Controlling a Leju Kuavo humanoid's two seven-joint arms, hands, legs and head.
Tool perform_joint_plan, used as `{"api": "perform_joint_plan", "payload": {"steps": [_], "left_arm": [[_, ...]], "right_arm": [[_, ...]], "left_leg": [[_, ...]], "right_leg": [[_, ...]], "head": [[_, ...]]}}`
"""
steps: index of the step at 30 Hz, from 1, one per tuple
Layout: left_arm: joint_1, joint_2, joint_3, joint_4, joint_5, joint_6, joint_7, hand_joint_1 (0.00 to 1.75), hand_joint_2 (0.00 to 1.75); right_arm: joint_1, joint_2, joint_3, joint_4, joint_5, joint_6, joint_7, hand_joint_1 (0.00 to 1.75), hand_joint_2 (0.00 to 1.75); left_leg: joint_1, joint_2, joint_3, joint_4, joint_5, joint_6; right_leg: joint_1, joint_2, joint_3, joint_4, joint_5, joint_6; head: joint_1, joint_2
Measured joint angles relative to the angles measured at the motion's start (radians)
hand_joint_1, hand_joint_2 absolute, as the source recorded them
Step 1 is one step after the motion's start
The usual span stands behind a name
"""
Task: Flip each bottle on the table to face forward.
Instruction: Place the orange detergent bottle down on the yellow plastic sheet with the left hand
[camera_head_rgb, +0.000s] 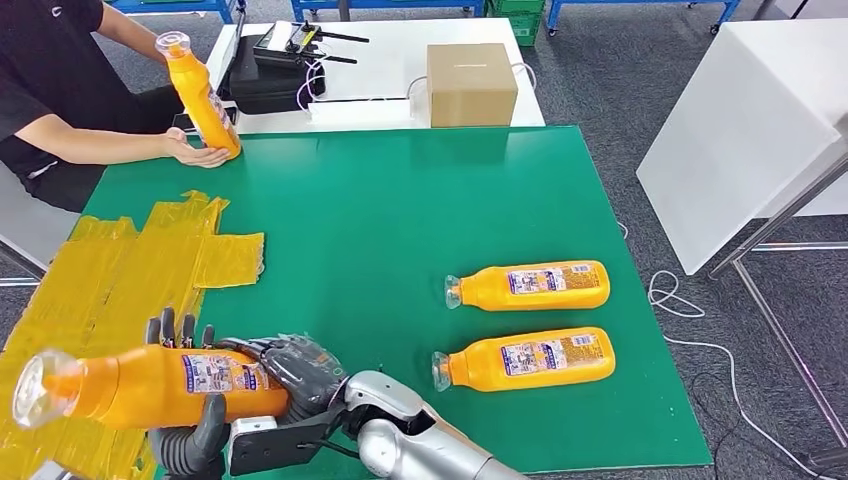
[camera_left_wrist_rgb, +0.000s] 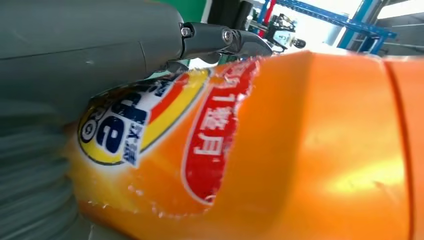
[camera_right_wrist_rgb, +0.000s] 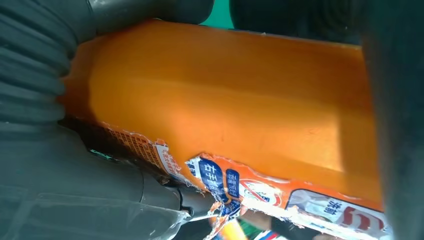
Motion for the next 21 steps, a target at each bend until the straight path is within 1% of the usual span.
{"api": "perform_joint_plan", "payload": {"steps": [1, 3, 9, 14, 16, 19, 21], "left_arm": [[0.003, 0.0, 0.001, 0.001, -0.002, 0.001, -0.002, 1.3, 1.75], [0.007, 0.0, 0.005, 0.003, -0.005, 0.002, -0.005, 1.75, 1.75], [0.017, 0.001, 0.018, 0.009, 0.001, -0.006, -0.019, 1.75, 1.75], [0.036, 0.001, 0.055, 0.009, 0.014, -0.058, -0.032, 1.75, 1.75], [0.041, 0.0, 0.081, 0.009, 0.018, -0.101, -0.038, 1.75, 1.75], [0.047, -0.005, 0.143, 0.009, 0.02, -0.192, -0.042, 1.75, 1.75], [0.049, -0.01, 0.173, 0.009, 0.018, -0.228, -0.042, 1.75, 1.75]], "right_arm": [[-0.008, 0.0, 0.009, 0.006, -0.002, 0.005, -0.004, 1.75, 1.75], [-0.018, 0.0, 0.022, 0.015, -0.006, 0.01, -0.009, 1.75, 1.75], [-0.032, 0.0, 0.052, 0.03, -0.02, 0.014, -0.008, 1.75, 1.75], [-0.042, 0.002, 0.104, 0.026, -0.067, 0.022, 0.021, 1.75, 1.75], [-0.048, 0.004, 0.133, 0.019, -0.093, 0.02, 0.042, 1.75, 1.75], [-0.047, 0.008, 0.183, -0.005, -0.124, 0.004, 0.091, 1.75, 1.75], [-0.047, 0.01, 0.208, -0.014, -0.138, -0.008, 0.111, 1.75, 1.75]], "left_leg": [[0.0, 0.0, 0.0, 0.0, 0.0, 0.0], [0.0, 0.0, 0.0, 0.0, 0.0, 0.0], [0.0, 0.0, 0.0, 0.0, 0.0, 0.0], [0.0, 0.0, -0.001, 0.0, 0.0, 0.0], [0.0, 0.0, -0.001, 0.0, 0.0, 0.0], [0.0, 0.0, -0.001, 0.0, 0.0, 0.0], [0.0, 0.0, -0.001, 0.0, 0.0, 0.0]], "right_leg": [[0.0, 0.0, 0.0, 0.0, 0.0, 0.0], [0.0, 0.0, 0.0, 0.0, 0.0, 0.0], [0.0, 0.0, 0.0, 0.0, 0.0, 0.0], [0.0, 0.0, 0.0, 0.0, 0.0, 0.0], [0.0, 0.0, 0.0, 0.0, 0.0, 0.0], [0.001, 0.0, 0.0, 0.0, 0.0, 0.0], [0.001, 0.0, 0.0, 0.0, 0.0, 0.0]], "head": [[0.0, 0.0], [0.0, 0.0], [0.0, 0.0], [0.0, 0.0], [0.0, 0.0], [0.0, 0.0], [0.0, 0.0]]}}
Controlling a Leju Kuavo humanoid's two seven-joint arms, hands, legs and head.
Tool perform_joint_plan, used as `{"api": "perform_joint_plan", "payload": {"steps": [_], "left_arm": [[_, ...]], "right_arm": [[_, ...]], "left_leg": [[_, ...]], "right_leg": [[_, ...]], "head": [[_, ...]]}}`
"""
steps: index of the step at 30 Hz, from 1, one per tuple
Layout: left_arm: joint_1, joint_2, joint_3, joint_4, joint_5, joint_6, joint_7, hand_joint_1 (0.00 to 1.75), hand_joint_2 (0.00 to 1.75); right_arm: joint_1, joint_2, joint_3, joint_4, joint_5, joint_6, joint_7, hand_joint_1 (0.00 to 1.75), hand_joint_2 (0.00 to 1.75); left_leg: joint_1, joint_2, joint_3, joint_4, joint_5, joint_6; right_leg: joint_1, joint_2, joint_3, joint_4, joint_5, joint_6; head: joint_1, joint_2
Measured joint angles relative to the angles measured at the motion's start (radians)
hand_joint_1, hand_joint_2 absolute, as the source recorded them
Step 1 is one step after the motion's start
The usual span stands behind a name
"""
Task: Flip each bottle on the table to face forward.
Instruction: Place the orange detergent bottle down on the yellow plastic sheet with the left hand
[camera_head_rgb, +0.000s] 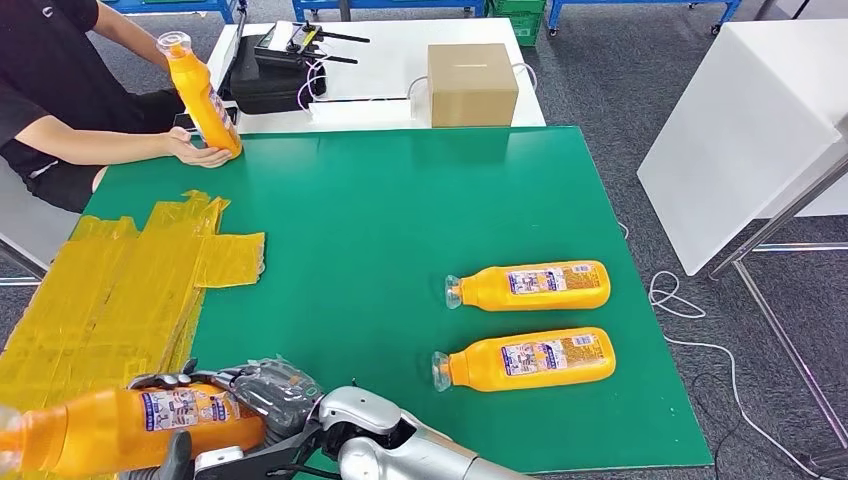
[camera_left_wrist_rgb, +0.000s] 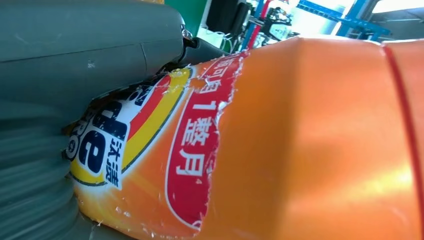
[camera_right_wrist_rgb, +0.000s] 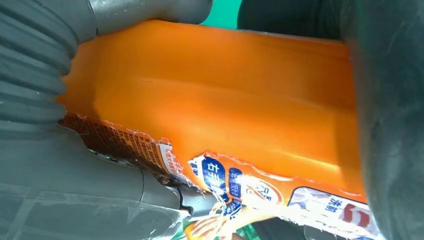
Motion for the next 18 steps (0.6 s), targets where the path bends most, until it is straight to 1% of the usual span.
{"api": "perform_joint_plan", "payload": {"steps": [3, 7, 12, 13, 16, 17, 18], "left_arm": [[-0.002, -0.005, 0.022, 0.0, -0.005, -0.015, -0.001, 1.75, 1.75], [-0.005, -0.009, 0.032, 0.0, -0.01, -0.01, -0.005, 1.75, 1.75], [-0.009, -0.013, 0.007, 0.0, -0.024, 0.055, -0.001, 1.75, 1.75], [-0.009, -0.013, 0.001, 0.0, -0.026, 0.065, -0.001, 1.75, 1.75], [-0.011, -0.013, -0.013, 0.0, -0.027, 0.078, 0.0, 1.75, 1.75], [-0.013, -0.013, -0.017, 0.0, -0.029, 0.081, 0.003, 1.75, 1.75], [-0.016, -0.013, -0.023, 0.0, -0.033, 0.086, 0.009, 1.75, 1.75]], "right_arm": [[0.001, 0.001, 0.019, -0.003, -0.015, -0.018, 0.012, 1.75, 1.75], [-0.001, 0.001, 0.024, -0.002, -0.017, -0.031, 0.004, 1.75, 1.75], [0.015, -0.002, -0.003, 0.019, 0.015, -0.078, -0.043, 1.75, 1.75], [0.018, -0.002, -0.011, 0.023, 0.021, -0.081, -0.051, 1.63, 1.75], [0.025, -0.003, -0.027, 0.031, 0.033, -0.086, -0.062, 0.32, 1.75], [0.029, -0.004, -0.032, 0.033, 0.044, -0.095, -0.062, 0.0, 1.75], [0.036, -0.006, -0.041, 0.033, 0.061, -0.107, -0.062, 0.0, 1.31]], "left_leg": [[0.0, 0.0, 0.0, 0.0, 0.0, 0.0], [0.0, 0.0, 0.0, 0.0, 0.0, 0.0], [0.0, 0.0, 0.001, 0.0, 0.0, 0.0], [0.0, 0.0, 0.001, 0.0, 0.0, 0.0], [0.0, 0.0, 0.001, 0.0, 0.0, 0.0], [0.0, 0.0, 0.001, 0.0, 0.0, 0.0], [0.0, 0.0, 0.001, 0.0, 0.0, 0.0]], "right_leg": [[0.0, 0.0, 0.0, 0.0, 0.0, 0.0], [0.0, 0.0, 0.0, 0.0, 0.0, 0.0], [0.0, 0.0, 0.0, 0.0, 0.0, 0.0], [-0.001, 0.0, 0.0, 0.0, 0.0, 0.0], [0.0, 0.0, 0.0, 0.0, 0.0, 0.0], [0.0, 0.0, 0.0, 0.0, 0.0, 0.0], [0.0, 0.0, 0.0, 0.0, 0.0, 0.0]], "head": [[0.0, 0.0], [0.0, 0.0], [0.0, 0.0], [0.0, 0.0], [0.0, 0.0], [0.0, 0.0], [0.0, 0.0]]}}
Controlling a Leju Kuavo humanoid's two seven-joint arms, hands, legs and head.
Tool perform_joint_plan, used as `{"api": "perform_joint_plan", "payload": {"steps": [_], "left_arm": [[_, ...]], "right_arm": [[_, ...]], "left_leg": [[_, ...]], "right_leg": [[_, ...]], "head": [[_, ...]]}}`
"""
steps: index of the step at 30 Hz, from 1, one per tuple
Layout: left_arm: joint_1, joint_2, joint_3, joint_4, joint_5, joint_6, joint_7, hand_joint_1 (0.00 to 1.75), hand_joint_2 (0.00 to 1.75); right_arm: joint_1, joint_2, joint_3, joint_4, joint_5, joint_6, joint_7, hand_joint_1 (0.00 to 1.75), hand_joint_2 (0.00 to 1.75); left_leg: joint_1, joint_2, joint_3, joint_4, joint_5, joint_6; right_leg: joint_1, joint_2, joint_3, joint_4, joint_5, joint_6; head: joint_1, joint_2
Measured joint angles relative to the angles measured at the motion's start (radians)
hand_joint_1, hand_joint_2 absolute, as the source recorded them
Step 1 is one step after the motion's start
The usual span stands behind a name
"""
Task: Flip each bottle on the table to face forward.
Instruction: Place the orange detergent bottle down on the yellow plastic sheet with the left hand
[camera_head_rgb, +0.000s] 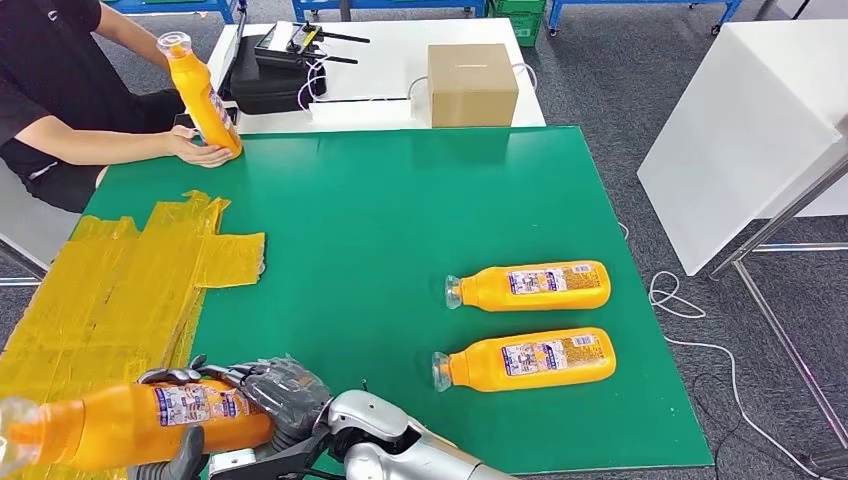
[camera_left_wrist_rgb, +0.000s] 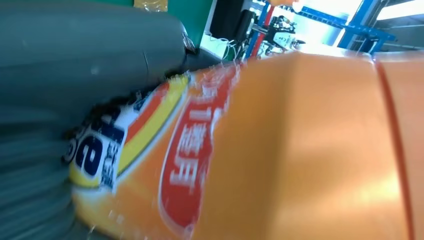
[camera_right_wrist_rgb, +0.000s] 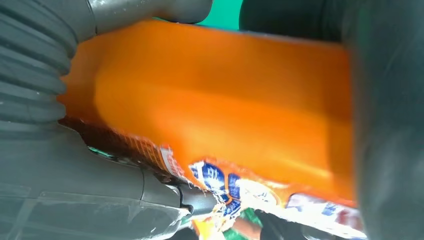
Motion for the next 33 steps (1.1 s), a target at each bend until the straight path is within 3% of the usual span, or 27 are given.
{"api": "perform_joint_plan", "payload": {"steps": [3, 7, 12, 16, 19, 26, 29, 33], "left_arm": [[-0.018, 0.0, -0.035, 0.007, -0.027, 0.041, 0.014, 1.75, 1.75], [-0.041, 0.0, -0.077, 0.031, -0.048, 0.079, -0.009, 1.75, 1.75], [-0.045, 0.0, -0.063, 0.033, -0.13, 0.115, -0.034, 1.75, 1.75], [-0.041, 0.002, -0.026, -0.013, -0.297, 0.287, -0.036, 1.75, 1.75], [-0.039, 0.008, -0.009, -0.052, -0.351, 0.366, -0.036, 1.75, 1.75], [-0.037, 0.013, 0.005, -0.089, -0.367, 0.395, -0.036, 1.75, 1.75], [-0.027, 0.034, 0.006, -0.104, -0.411, 0.544, -0.036, 1.75, 1.75], [0.006, 0.116, 0.028, -0.122, -0.481, 0.814, -0.036, 1.75, 1.75]], "right_arm": [[0.047, -0.02, -0.067, -0.007, 0.084, -0.034, -0.016, 0.0, 0.0], [0.127, -0.07, -0.215, -0.061, 0.174, -0.034, -0.061, 0.0, 0.0], [0.204, -0.127, -0.379, -0.187, 0.209, -0.021, -0.075, 0.0, 0.0], [0.25, -0.176, -0.487, -0.304, 0.219, -0.021, -0.088, 0.0, 0.0], [0.272, -0.204, -0.54, -0.364, 0.221, -0.021, -0.092, 0.0, 0.0], [0.291, -0.231, -0.579, -0.425, 0.222, -0.021, -0.095, 0.0, 0.0], [0.292, -0.233, -0.584, -0.433, 0.214, -0.015, -0.105, 0.0, 0.0], [0.269, -0.228, -0.586, -0.433, 0.178, -0.001, -0.111, 0.0, 0.0]], "left_leg": [[0.0, -0.001, 0.0, 0.0, 0.0, 0.0], [0.0, 0.0, -0.001, 0.0, 0.0, 0.0], [0.0, 0.0, -0.001, 0.0, 0.0, 0.001], [0.0, 0.0, -0.002, 0.0, 0.0, 0.001], [0.0, 0.0, -0.002, 0.0, 0.0, 0.001], [0.0, 0.0, -0.002, 0.0, 0.0, 0.001], [0.0, 0.0, -0.002, 0.0, 0.0, 0.001], [0.001, 0.001, -0.002, 0.0, 0.0, 0.0]], "right_leg": [[0.0, -0.001, 0.001, 0.0, 0.0, 0.0], [-0.002, 0.0, 0.001, 0.0, 0.0, 0.0], [-0.002, -0.001, 0.001, 0.0, 0.0, 0.0], [-0.002, -0.001, 0.001, 0.0, 0.0, 0.0], [-0.002, -0.001, 0.001, 0.0, 0.0, 0.0], [-0.001, -0.001, 0.001, 0.0, 0.0, 0.0], [-0.001, 0.0, 0.001, 0.0, 0.0, 0.0], [-0.001, 0.0, 0.0, 0.0, 0.0, 0.0]], "head": [[0.0, 0.0], [0.0, 0.0], [0.0, 0.0], [0.0, 0.0], [0.0, 0.0], [0.0, 0.0], [0.0, 0.0], [0.0, 0.0]]}}
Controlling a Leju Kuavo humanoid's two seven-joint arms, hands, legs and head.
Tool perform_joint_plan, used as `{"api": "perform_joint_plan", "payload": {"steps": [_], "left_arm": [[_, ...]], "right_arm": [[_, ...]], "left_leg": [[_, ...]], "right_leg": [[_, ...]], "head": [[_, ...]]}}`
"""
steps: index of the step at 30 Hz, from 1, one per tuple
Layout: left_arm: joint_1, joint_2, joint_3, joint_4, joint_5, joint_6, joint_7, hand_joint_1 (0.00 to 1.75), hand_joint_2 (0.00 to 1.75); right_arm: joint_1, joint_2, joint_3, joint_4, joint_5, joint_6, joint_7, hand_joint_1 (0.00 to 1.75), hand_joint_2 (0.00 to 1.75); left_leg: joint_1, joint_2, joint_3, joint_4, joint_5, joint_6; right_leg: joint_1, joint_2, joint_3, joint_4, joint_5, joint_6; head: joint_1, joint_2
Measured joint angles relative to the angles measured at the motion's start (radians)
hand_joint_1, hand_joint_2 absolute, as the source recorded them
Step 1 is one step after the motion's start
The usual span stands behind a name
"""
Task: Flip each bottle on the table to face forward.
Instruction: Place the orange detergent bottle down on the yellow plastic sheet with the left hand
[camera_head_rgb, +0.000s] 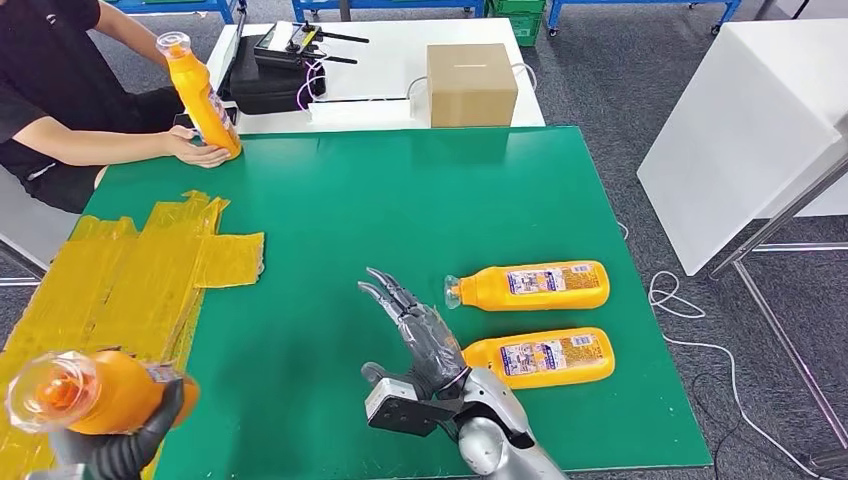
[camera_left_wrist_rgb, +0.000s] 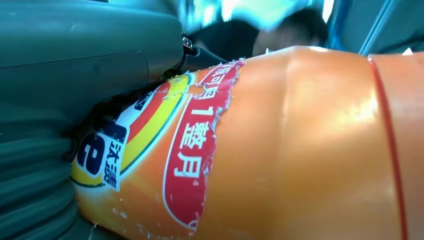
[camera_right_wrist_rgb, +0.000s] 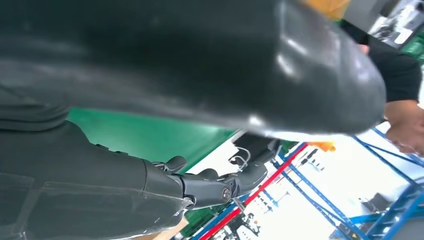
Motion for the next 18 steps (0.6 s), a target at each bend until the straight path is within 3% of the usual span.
{"api": "perform_joint_plan", "payload": {"steps": [3, 5, 8, 12, 18], "left_arm": [[0.021, 0.077, 0.009, 0.001, -0.093, 0.222, 0.0, 1.75, 1.75], [0.026, 0.112, 0.013, 0.007, -0.193, 0.3, 0.0, 1.75, 1.75], [0.001, 0.125, 0.039, 0.031, -0.488, 0.327, 0.0, 1.75, 1.75], [-0.09, 0.107, 0.105, 0.114, -0.893, 0.328, 0.002, 1.75, 1.75], [-0.174, 0.094, 0.175, 0.197, -0.969, 0.329, 0.002, 1.75, 1.75]], "right_arm": [[-0.045, 0.003, 0.0, 0.006, -0.042, 0.006, 0.003, 0.0, 0.0], [-0.065, -0.005, -0.002, 0.009, -0.064, 0.01, 0.005, 0.0, 0.0], [-0.072, -0.048, -0.015, -0.001, -0.114, 0.028, 0.002, 0.0, 0.0], [-0.051, -0.158, -0.073, -0.054, -0.178, 0.069, -0.028, 0.0, 0.0], [-0.021, -0.25, -0.129, -0.108, -0.193, 0.087, -0.04, 0.0, 0.0]], "left_leg": [[0.0, -0.001, 0.0, 0.0, 0.0, 0.0], [0.0, -0.001, 0.001, 0.0, 0.001, 0.0], [-0.001, -0.004, 0.003, 0.0, 0.001, 0.0], [-0.004, -0.006, 0.003, 0.0, 0.001, 0.001], [-0.004, 0.0, 0.003, 0.001, 0.0, 0.003]], "right_leg": [[0.001, -0.001, 0.0, 0.0, 0.0, 0.0], [0.001, -0.001, 0.0, 0.0, 0.0, 0.0], [0.0, -0.004, 0.002, 0.0, 0.0, 0.0], [-0.003, -0.006, 0.004, -0.001, 0.0, 0.0], [-0.004, -0.002, 0.003, -0.001, 0.001, 0.001]], "head": [[0.0, 0.0], [0.0, 0.0], [0.0, 0.0], [0.001, 0.0], [0.0, 0.0]]}}
